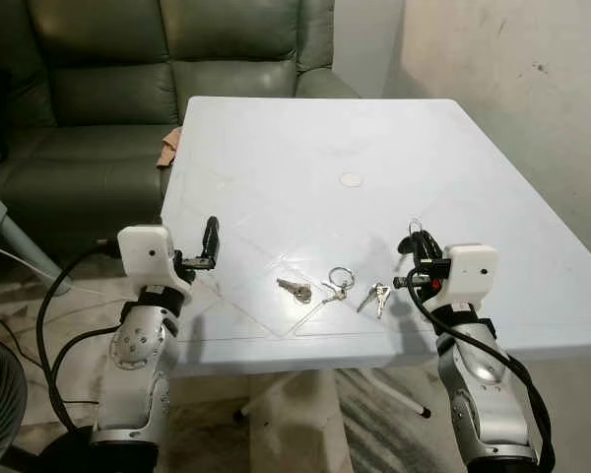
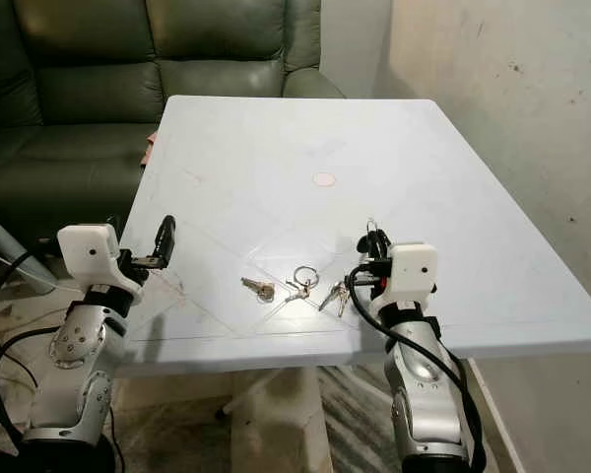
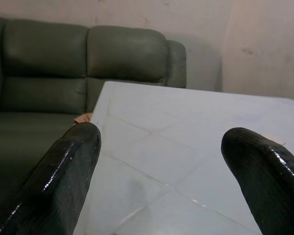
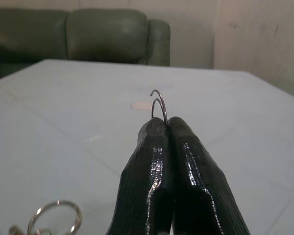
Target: Hang keys on a hook
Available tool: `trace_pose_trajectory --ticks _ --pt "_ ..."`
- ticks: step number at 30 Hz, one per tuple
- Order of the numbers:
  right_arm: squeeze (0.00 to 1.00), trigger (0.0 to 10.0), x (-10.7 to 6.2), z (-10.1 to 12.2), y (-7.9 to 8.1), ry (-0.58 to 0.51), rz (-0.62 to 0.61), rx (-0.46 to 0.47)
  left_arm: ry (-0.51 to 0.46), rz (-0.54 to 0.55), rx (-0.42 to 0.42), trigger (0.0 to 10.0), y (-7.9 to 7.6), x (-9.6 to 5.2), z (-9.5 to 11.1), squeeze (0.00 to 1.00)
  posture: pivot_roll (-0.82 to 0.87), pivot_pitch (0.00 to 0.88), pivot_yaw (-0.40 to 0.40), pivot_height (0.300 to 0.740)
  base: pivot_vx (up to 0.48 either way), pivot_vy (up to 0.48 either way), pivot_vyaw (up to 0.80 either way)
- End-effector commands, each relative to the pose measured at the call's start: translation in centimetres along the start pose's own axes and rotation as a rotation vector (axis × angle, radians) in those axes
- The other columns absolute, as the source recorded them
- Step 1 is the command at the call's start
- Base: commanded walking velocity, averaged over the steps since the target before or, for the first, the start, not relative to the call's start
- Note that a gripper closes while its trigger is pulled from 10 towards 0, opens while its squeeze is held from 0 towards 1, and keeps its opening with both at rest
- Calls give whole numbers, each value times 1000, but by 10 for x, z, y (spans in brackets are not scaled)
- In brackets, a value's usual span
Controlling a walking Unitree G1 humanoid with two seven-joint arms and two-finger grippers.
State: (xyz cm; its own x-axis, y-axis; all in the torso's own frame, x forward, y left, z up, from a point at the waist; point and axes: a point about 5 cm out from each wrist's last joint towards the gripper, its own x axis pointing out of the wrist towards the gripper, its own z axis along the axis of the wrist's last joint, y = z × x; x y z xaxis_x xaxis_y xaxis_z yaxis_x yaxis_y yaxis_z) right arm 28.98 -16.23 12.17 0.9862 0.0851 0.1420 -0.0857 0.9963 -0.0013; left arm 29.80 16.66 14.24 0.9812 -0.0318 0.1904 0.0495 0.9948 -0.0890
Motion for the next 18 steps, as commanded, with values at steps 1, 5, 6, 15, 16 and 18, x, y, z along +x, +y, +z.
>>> trace_pose_trajectory --ticks 1,5,6,15,16,18 --pt "0 10000 2 6 3 -9 3 -22 6 7 -20 10000 0 2 0 0 20 0 -27 740 0 0 0" --pt "0 10000 4 2 5 33 0 -29 20 6 -18 10000 2 4 -2 0 22 0 -25 740 0 0 -562" --pt "0 10000 4 1 5 31 -2 -32 20 6 -12 10000 3 4 -2 0 23 0 -24 740 0 0 -738" --pt "0 10000 13 2 8 35 -10 -34 12 12 -12 10000 7 11 2 0 29 0 -20 740 0 0 -742" --pt "0 10000 13 3 8 32 -6 -38 18 18 -13 10000 8 12 2 0 31 0 -20 740 0 0 -738" --pt "0 10000 14 3 10 35 1 -37 23 22 -26 10000 9 13 1 0 31 0 -20 740 0 234 -738"
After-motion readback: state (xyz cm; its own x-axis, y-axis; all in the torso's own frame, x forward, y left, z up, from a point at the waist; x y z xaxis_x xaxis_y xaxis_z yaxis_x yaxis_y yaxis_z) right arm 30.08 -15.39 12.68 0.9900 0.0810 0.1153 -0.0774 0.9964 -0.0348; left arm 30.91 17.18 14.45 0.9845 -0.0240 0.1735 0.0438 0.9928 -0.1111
